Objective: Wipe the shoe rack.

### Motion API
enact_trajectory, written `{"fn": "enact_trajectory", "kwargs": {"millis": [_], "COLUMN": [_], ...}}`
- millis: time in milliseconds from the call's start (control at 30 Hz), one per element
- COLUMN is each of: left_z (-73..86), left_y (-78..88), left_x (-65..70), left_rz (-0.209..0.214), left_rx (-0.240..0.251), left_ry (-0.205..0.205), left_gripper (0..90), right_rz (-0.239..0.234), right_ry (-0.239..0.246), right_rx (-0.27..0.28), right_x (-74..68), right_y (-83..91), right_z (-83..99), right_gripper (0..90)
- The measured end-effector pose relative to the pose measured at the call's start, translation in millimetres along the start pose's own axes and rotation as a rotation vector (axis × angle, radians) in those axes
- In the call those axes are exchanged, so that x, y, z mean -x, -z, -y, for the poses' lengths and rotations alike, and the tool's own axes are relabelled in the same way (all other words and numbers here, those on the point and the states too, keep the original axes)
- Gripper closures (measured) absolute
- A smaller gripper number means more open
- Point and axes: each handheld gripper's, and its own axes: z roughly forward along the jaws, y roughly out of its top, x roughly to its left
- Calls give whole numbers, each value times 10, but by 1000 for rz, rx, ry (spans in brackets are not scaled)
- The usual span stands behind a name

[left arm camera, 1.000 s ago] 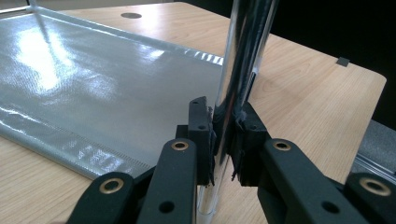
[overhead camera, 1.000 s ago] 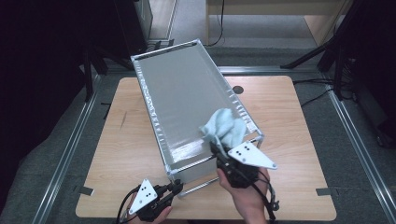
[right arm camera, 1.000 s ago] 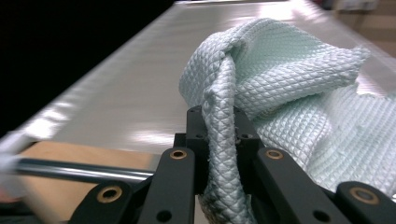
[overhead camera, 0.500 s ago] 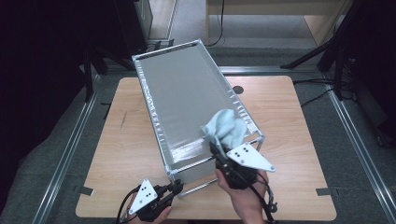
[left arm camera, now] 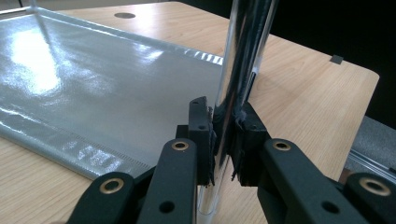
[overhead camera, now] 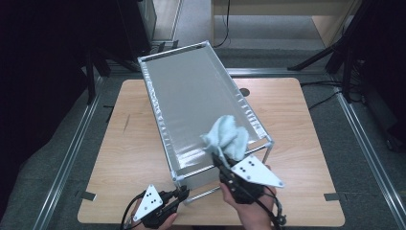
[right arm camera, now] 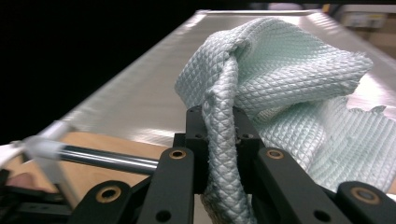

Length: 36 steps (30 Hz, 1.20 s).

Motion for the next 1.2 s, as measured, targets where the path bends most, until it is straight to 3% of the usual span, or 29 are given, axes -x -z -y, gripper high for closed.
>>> {"fn": "enact_trajectory", "kwargs": {"millis": [33,133,167,200,233,267,400,567,733,833,900,933,967,1000,1100,1200], "left_z": [-1,-1,-1,-1,-1,-1,-2,-3,-2,-1,0,0,0,0,-1,0], "left_y": [-1,-2,-2,-3,-5,-6,-7,-7,-3,11,13,13,13,13,13,14], "left_x": [3,2,2,1,1,1,-1,-8,-15,-25,-28,-28,-28,-29,-30,-30], "left_rz": [-4,-7,-7,-10,-11,-11,-9,-4,1,2,3,3,3,4,5,4], "left_rx": [-2,-2,-2,-3,-2,-2,-2,-2,-2,-4,-4,-4,-4,-4,-5,-4], "left_ry": [-1,0,0,-2,-2,-1,-2,-5,-7,-9,-7,-7,-7,-5,-6,-7], "left_gripper": [802,802,802,803,803,802,803,803,804,804,804,803,803,803,803,804], "right_rz": [56,125,125,185,199,209,259,303,328,312,326,332,332,339,339,339], "right_ry": [-20,-52,-52,-57,-76,-90,-63,9,16,-50,-54,-98,-98,-97,-96,-101], "right_rx": [17,41,41,49,51,51,28,-61,-170,-243,-274,-329,-329,-390,-400,-351], "right_x": [168,383,383,507,564,611,669,650,708,779,804,868,868,904,897,877], "right_y": [145,345,345,464,520,563,632,494,245,134,108,59,59,3,-20,14], "right_z": [15,48,48,100,133,171,361,654,937,1087,1137,1249,1249,1362,1380,1272], "right_gripper": [811,811,811,811,811,811,811,811,812,812,811,811,811,811,811,811]}}
